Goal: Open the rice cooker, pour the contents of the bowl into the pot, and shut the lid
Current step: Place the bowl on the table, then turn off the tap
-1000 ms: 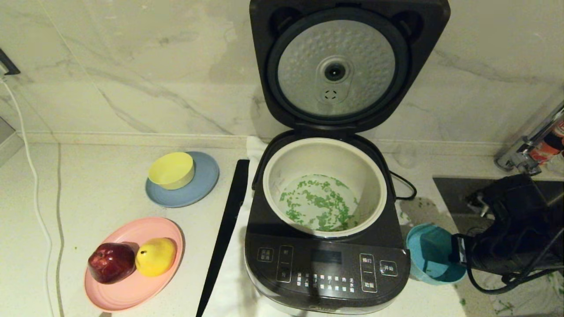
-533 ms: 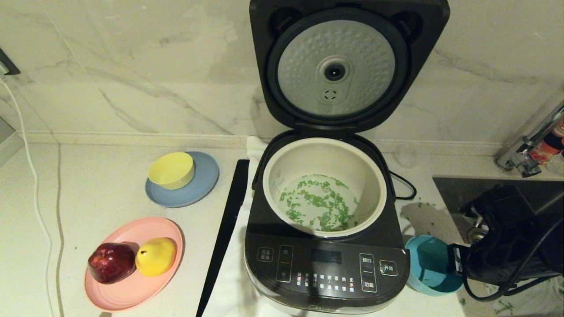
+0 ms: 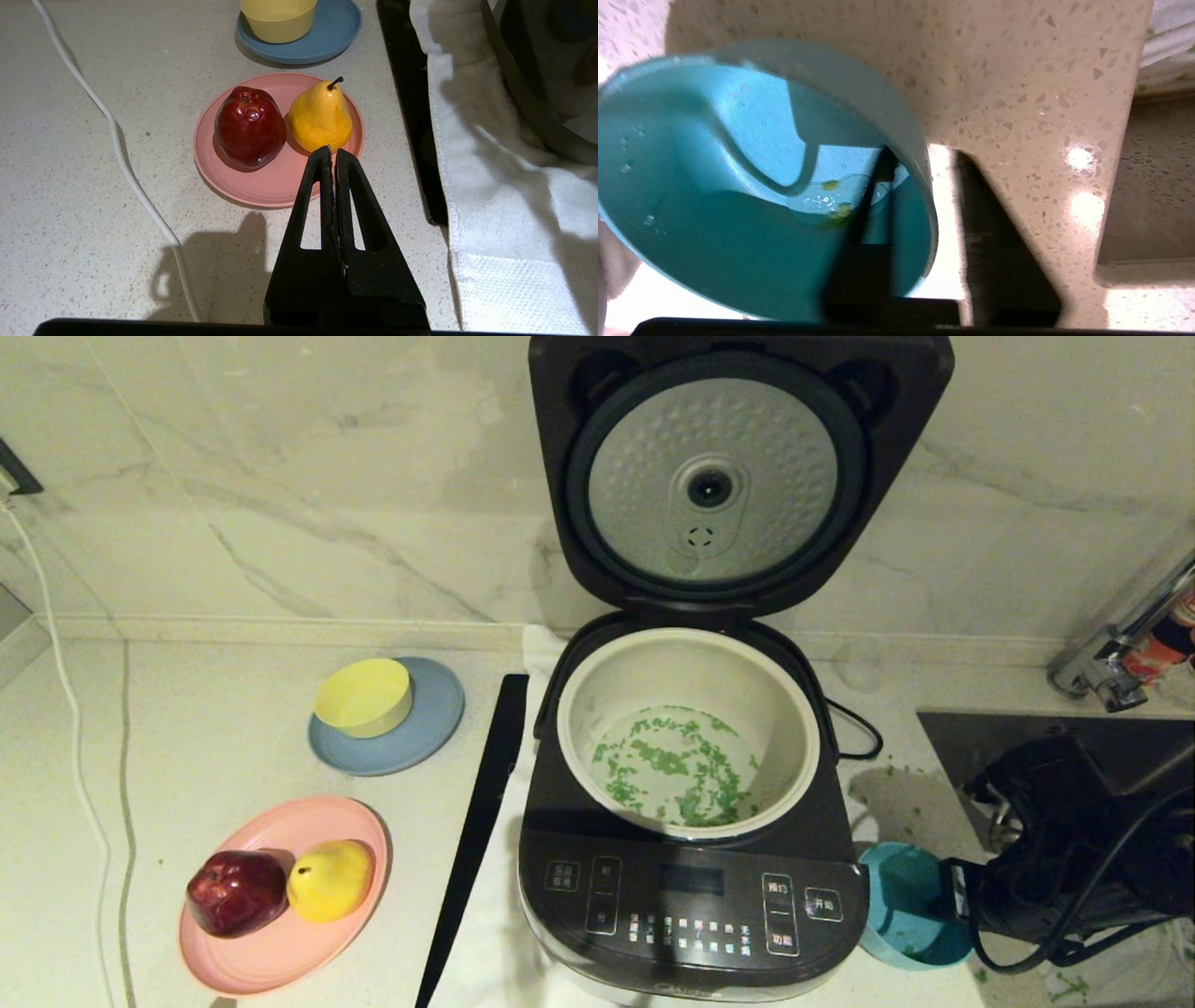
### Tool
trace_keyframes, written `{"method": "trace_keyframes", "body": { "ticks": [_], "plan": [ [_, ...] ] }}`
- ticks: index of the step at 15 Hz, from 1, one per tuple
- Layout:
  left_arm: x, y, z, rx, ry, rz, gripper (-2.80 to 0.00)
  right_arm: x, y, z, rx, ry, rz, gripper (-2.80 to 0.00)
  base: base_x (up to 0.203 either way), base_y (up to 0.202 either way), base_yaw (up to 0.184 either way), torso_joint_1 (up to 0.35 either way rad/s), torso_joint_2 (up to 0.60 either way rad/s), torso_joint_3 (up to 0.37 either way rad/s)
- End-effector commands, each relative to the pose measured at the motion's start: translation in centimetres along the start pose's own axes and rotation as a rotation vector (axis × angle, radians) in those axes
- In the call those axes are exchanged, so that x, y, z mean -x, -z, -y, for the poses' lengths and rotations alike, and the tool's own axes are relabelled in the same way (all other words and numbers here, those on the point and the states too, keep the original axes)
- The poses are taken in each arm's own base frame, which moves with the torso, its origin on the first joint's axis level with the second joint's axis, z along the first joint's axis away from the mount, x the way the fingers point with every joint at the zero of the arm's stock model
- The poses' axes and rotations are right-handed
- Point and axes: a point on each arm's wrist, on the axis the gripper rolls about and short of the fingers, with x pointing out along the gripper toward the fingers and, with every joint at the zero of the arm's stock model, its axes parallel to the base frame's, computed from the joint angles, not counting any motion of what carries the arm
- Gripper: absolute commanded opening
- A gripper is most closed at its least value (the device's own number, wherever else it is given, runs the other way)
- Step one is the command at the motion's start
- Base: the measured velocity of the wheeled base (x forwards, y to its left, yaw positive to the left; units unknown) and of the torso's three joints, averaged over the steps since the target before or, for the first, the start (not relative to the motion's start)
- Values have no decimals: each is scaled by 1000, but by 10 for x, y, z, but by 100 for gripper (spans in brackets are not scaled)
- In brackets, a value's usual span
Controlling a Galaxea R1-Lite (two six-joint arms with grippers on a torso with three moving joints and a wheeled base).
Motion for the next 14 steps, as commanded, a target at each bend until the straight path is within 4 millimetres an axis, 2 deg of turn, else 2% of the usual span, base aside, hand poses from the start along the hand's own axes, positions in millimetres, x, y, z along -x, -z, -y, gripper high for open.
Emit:
{"method": "trace_keyframes", "body": {
  "ticks": [1,3,4,7,9,10,14],
  "plan": [
    [0,2,0,-1,1,-6,-280,4,-3,-1,-25,-9,20,0,0,0,0,0,0,0],
    [0,2,0,-1,1,-6,-280,13,-5,-2,-31,-20,51,0,0,0,0,0,0,0],
    [0,2,0,0,1,-6,-280,24,-6,-2,-41,-38,90,0,0,0,0,0,0,0],
    [0,2,0,-1,1,-6,-280,76,-15,1,-98,-107,273,0,0,0,0,0,0,0],
    [0,2,0,0,1,-6,-280,109,-26,14,-158,-104,410,0,0,0,0,0,0,0],
    [0,2,0,0,1,-6,-280,122,-33,20,-183,-87,467,-280,0,0,0,0,0,0],
    [0,2,0,0,1,-6,-280,135,-45,42,-217,34,538,-280,0,0,0,0,0,0]
  ]
}}
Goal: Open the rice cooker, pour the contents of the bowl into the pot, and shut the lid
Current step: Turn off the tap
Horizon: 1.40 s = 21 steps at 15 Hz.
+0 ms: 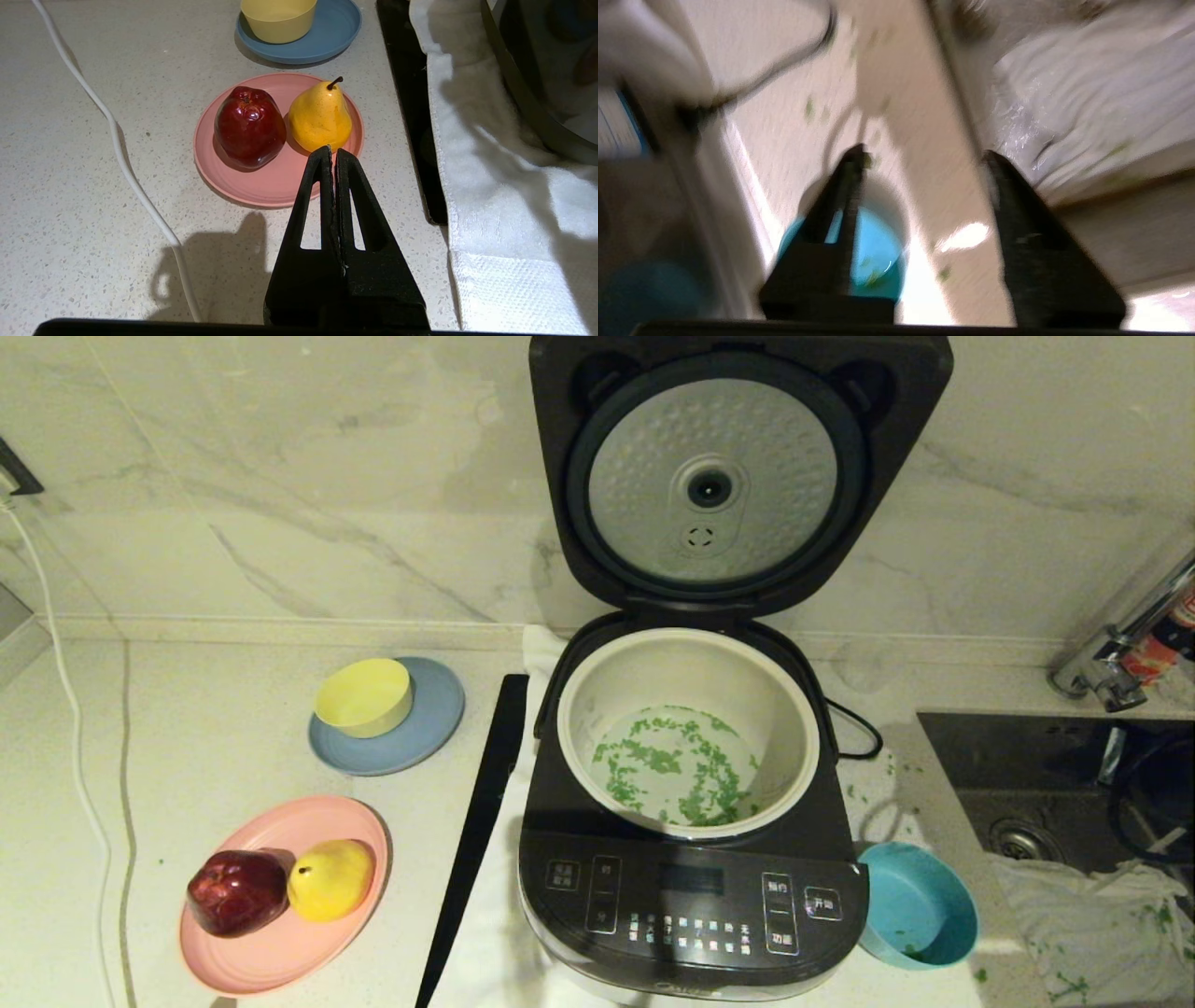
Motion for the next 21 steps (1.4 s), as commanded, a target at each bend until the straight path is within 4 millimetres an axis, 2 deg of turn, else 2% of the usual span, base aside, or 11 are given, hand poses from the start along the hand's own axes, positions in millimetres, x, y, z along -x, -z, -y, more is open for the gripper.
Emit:
{"method": "trace_keyframes", "body": {
  "ticks": [1,4,8,14,18,21],
  "plan": [
    [-1,2,0,-1,1,-6,-280,6,-17,12,-34,72,82,-280,0,0,0,0,0,0],
    [-1,2,0,-1,1,-6,-280,-9,-29,31,-56,217,107,-280,0,0,0,0,0,0],
    [-1,2,0,-1,1,-6,-280,-44,-37,52,-82,380,194,-280,0,0,0,0,0,0],
    [-1,2,0,0,1,-6,-280,-101,-44,71,-97,536,320,-280,0,0,0,0,0,0],
    [-1,2,0,-1,1,-6,-280,-124,-49,88,-83,610,410,-280,0,0,0,0,0,0],
    [-1,2,0,0,1,-6,-280,-150,-47,97,-58,653,465,-280,0,0,0,0,0,0]
  ]
}}
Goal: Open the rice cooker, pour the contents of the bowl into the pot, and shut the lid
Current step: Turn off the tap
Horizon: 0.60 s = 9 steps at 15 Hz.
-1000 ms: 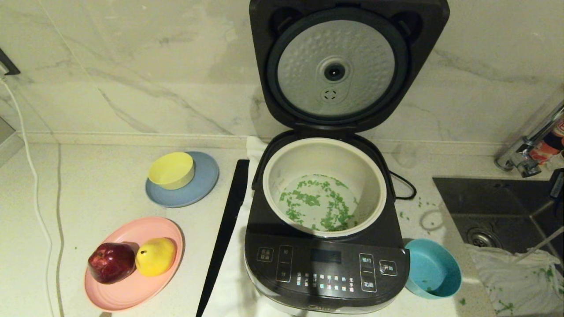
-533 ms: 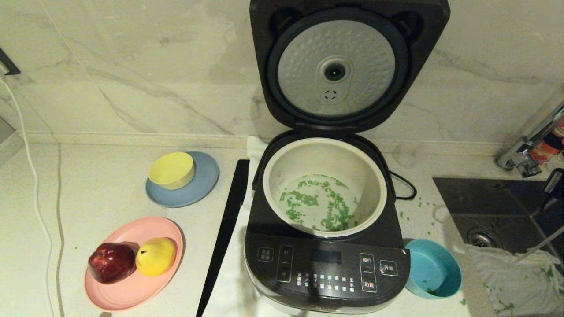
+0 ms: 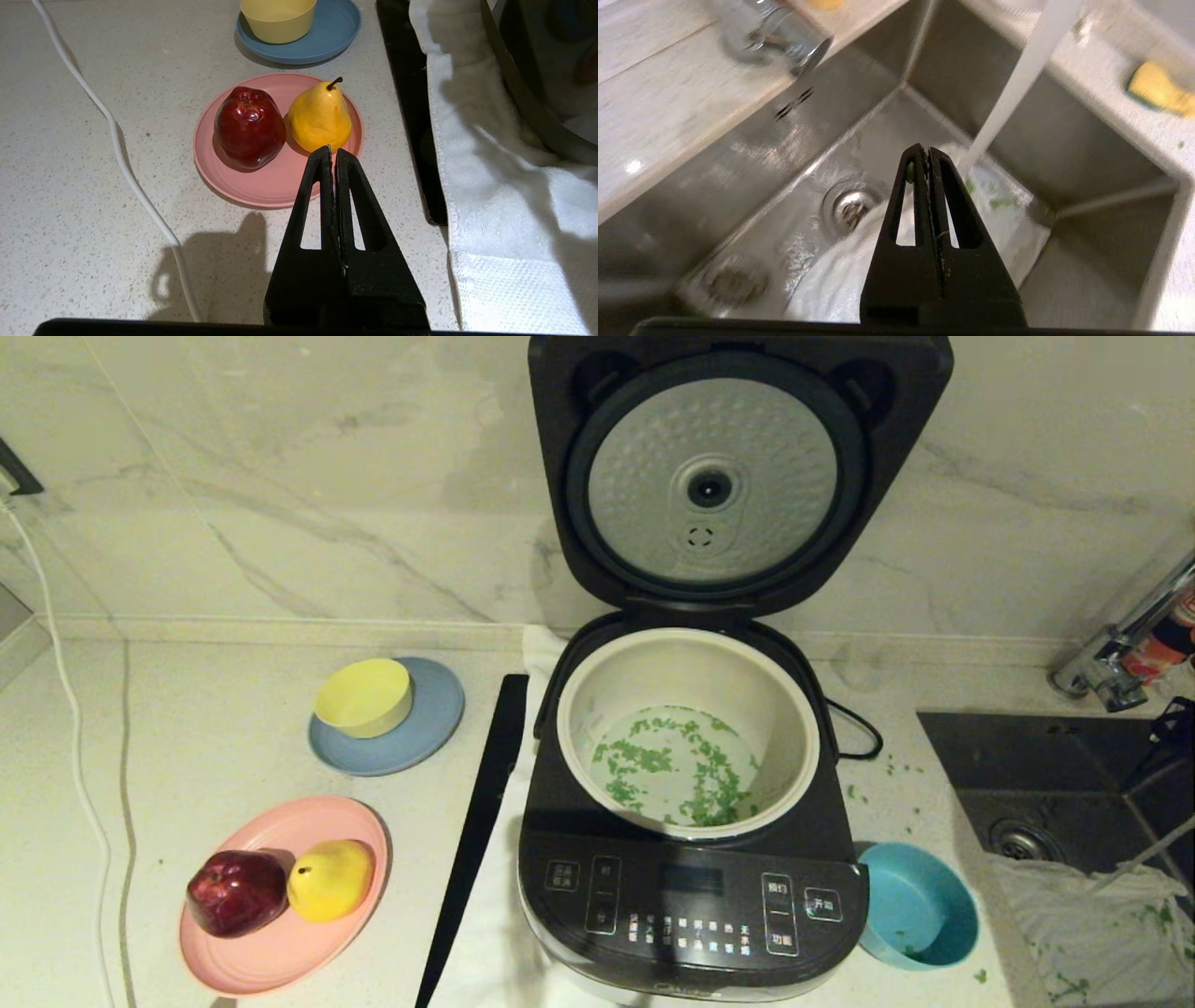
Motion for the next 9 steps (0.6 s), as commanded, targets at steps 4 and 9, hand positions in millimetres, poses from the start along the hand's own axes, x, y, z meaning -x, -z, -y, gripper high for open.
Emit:
{"method": "trace_keyframes", "body": {
  "ticks": [4,9],
  "plan": [
    [0,2,0,1,1,-6,-280,-46,38,-17,34,53,71,-280,0,0,0,0,0,0],
    [0,2,0,1,1,-6,-280,-64,35,-36,20,45,137,-280,0,0,0,0,0,0]
  ]
}}
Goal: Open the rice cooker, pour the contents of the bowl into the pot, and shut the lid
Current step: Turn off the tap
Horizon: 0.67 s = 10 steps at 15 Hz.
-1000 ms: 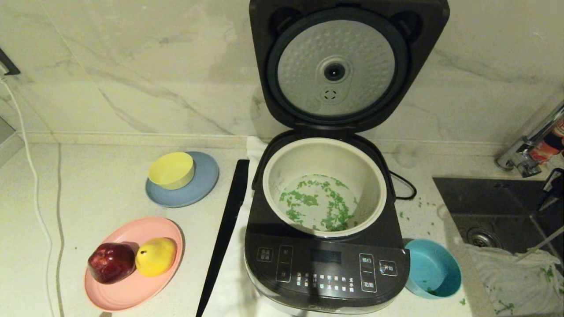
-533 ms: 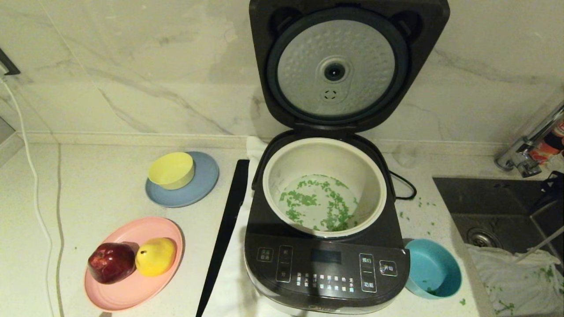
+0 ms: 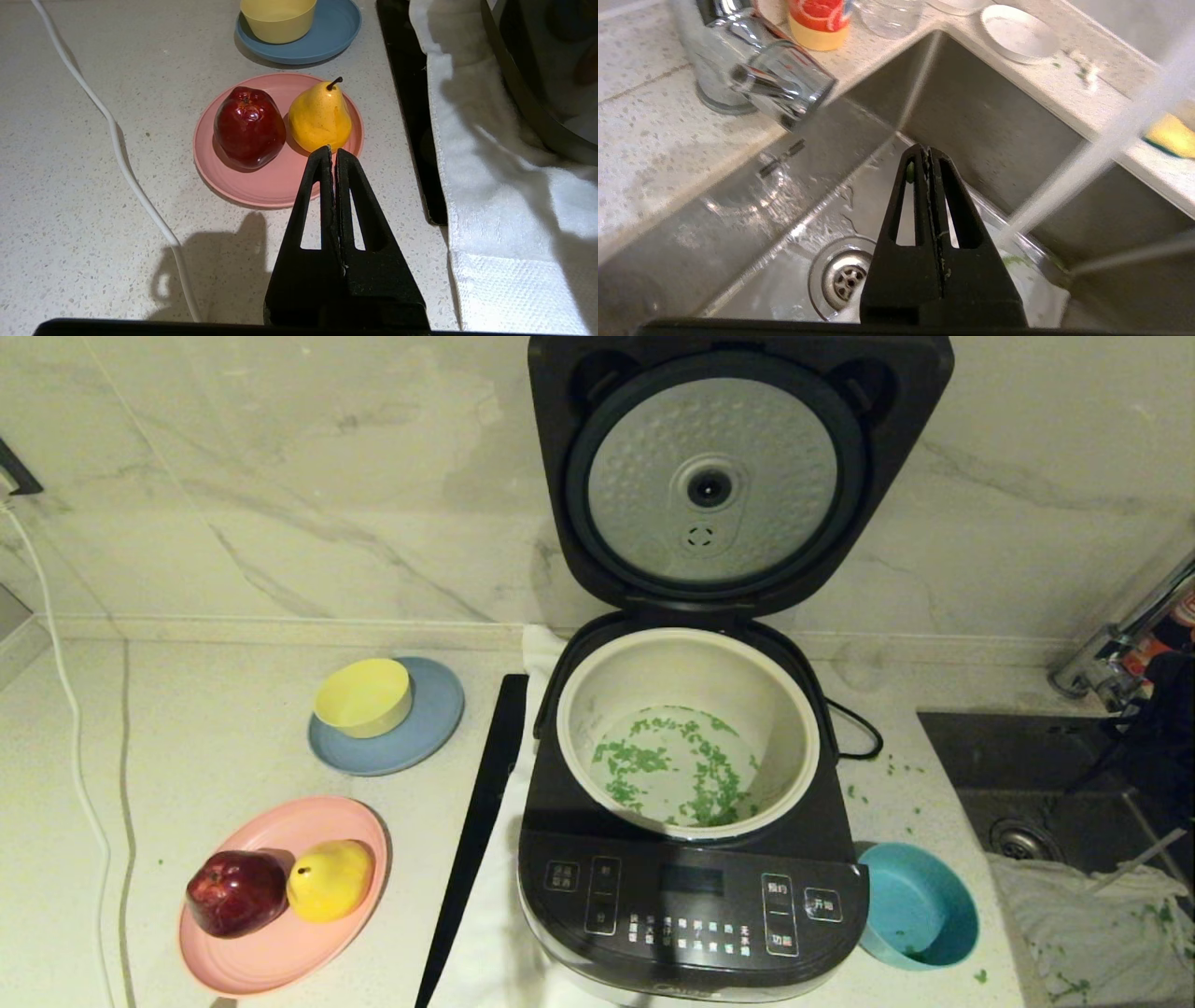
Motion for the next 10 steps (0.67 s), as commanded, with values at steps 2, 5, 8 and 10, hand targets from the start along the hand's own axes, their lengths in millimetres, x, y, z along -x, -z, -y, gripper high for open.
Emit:
{"method": "trace_keyframes", "body": {
  "ticks": [2,5,8,10],
  "plan": [
    [0,2,0,-2,1,-6,-280,-12,8,-13,17,-7,10,-280,0,0,0,0,0,0],
    [0,2,0,-1,1,-6,-280,-19,4,-24,10,-9,38,-280,0,0,0,0,0,0],
    [0,2,0,0,1,-6,-280,-22,3,-35,16,-15,60,-280,0,0,0,0,0,0],
    [0,2,0,0,1,-6,-280,-24,-1,-43,14,-21,81,-280,0,0,0,0,0,0]
  ]
}}
